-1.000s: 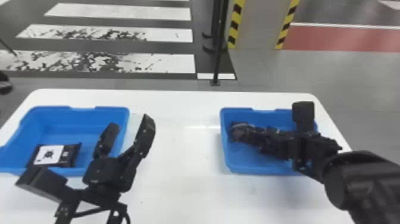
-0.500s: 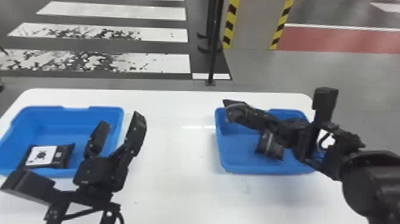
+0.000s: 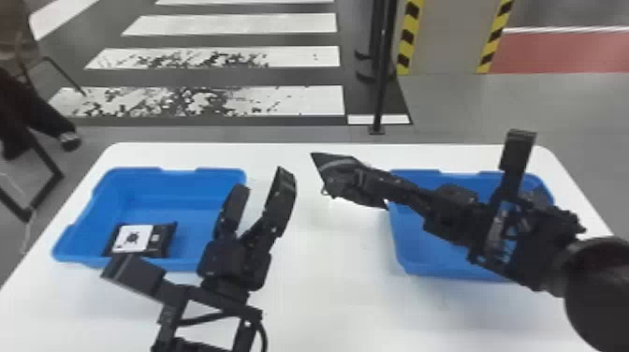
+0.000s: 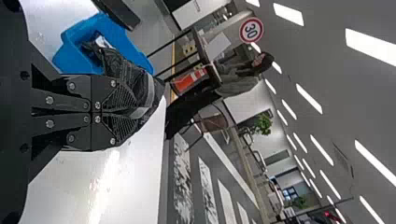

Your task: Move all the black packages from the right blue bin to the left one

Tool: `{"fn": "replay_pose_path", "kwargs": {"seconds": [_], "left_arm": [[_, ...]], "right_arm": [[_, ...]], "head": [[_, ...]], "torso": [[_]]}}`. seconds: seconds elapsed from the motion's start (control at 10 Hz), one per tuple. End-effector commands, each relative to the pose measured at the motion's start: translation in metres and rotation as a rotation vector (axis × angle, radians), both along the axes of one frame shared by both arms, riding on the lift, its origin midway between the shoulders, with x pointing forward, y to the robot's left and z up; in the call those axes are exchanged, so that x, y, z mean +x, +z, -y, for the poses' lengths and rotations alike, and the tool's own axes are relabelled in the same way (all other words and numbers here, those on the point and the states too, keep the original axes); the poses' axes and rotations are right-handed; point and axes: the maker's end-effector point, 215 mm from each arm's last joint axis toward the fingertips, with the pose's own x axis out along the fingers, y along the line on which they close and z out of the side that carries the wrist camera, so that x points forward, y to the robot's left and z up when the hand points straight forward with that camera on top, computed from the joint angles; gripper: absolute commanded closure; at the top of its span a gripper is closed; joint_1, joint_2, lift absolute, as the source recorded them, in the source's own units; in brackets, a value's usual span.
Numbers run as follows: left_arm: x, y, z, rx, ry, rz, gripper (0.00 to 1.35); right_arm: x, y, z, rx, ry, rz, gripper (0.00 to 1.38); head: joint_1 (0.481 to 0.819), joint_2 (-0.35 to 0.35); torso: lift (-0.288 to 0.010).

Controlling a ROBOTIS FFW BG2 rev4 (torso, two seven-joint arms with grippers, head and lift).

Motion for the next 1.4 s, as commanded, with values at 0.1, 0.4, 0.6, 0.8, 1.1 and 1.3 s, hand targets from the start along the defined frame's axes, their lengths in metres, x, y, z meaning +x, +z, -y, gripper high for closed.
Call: {"fn": "replay_pose_path", "kwargs": {"seconds": [0.1, 0.4, 0.6, 0.8, 1.1, 1.3], "left_arm": [[0.003, 0.003, 0.022, -0.007, -0.057, -0.003, 0.15], [0.004, -0.004, 0.028, 0.021, -0.076, -0.023, 0.15], [0.004, -0.006, 0.028, 0.049, -0.078, -0.022, 0.25], [0.007, -0.014, 0.026, 0.099, -0.081, -0.039, 1.24], [0.005, -0.014, 0.045, 0.205, -0.166, -0.057, 1.21], [0.006, -0.005, 0.031, 0.188, -0.122, -0.028, 1.21]], "right_arm": [[-0.016, -0.001, -0.043, 0.051, 0.097, -0.034, 1.24], [-0.031, 0.013, -0.071, 0.096, 0.166, -0.033, 1.24], [-0.034, 0.014, -0.080, 0.111, 0.185, -0.042, 1.24], [-0.031, 0.012, -0.077, 0.126, 0.175, -0.047, 1.24], [-0.025, 0.017, -0.079, 0.135, 0.174, -0.031, 1.24], [-0.025, 0.013, -0.080, 0.138, 0.172, -0.037, 1.24]], "head": [[0.695, 0.087], [0.695, 0.112], [0.695, 0.131], [0.695, 0.139], [0.695, 0.120], [0.695, 0.121]], "torso": [[-0.169], [-0.169], [-0.169], [-0.169], [-0.169], [-0.169]]}}
